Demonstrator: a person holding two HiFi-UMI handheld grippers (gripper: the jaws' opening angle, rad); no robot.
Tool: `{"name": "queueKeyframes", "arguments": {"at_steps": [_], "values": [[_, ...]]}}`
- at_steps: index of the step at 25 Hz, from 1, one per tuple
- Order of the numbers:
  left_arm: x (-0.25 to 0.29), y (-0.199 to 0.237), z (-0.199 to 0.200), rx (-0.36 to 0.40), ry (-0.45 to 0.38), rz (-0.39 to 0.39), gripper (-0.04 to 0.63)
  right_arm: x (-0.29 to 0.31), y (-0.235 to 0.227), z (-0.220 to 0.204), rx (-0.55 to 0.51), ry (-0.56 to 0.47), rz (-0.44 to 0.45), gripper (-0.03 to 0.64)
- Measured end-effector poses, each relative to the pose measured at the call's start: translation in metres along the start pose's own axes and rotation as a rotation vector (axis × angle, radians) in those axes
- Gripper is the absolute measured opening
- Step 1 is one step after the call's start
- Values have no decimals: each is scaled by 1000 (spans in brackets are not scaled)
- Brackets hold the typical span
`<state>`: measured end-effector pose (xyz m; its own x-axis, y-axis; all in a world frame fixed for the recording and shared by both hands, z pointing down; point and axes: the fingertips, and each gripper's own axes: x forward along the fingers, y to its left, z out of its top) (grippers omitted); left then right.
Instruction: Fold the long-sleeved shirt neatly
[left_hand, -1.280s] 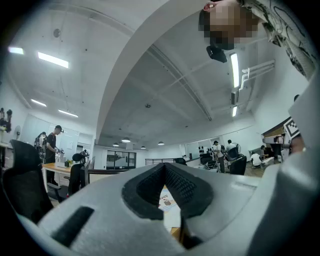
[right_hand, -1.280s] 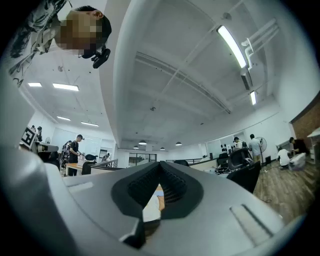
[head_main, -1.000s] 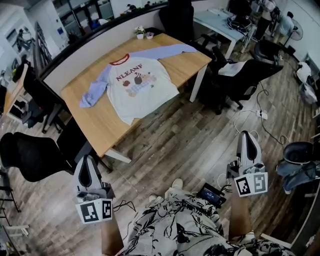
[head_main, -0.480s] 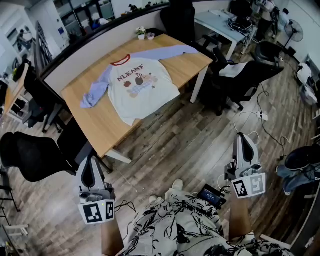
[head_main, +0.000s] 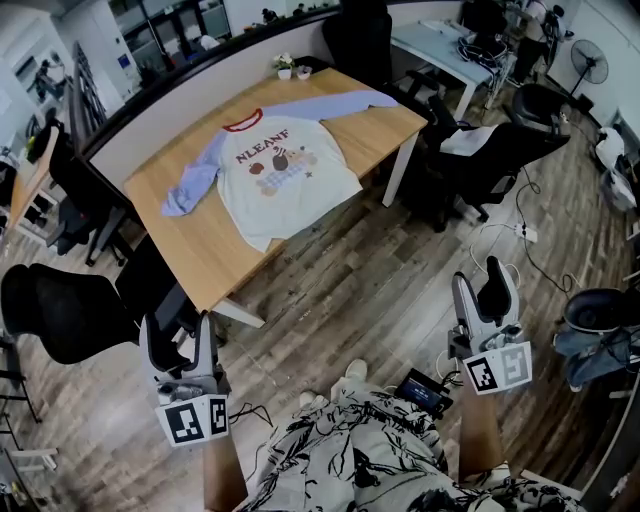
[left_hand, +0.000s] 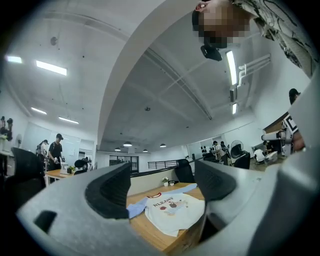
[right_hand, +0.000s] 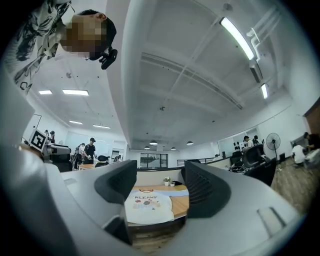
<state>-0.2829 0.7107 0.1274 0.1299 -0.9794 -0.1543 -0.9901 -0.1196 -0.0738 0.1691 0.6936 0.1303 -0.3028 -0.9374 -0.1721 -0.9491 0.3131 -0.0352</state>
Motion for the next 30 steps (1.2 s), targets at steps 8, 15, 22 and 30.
{"name": "queueKeyframes", "arguments": {"at_steps": [8, 15, 22, 30], "values": [[4, 22, -8, -81, -5, 116, 601, 11, -2, -3, 7, -5, 2, 447], [22, 7, -18, -61, 36, 116, 601, 16, -34, -11, 25, 0, -24, 460], [57, -35, -25, -43, 41, 120, 601, 38, -84, -27, 29, 17, 0, 467], [100, -62, -39, -40, 58, 96, 601, 68, -119, -40, 50, 16, -1, 488]]}}
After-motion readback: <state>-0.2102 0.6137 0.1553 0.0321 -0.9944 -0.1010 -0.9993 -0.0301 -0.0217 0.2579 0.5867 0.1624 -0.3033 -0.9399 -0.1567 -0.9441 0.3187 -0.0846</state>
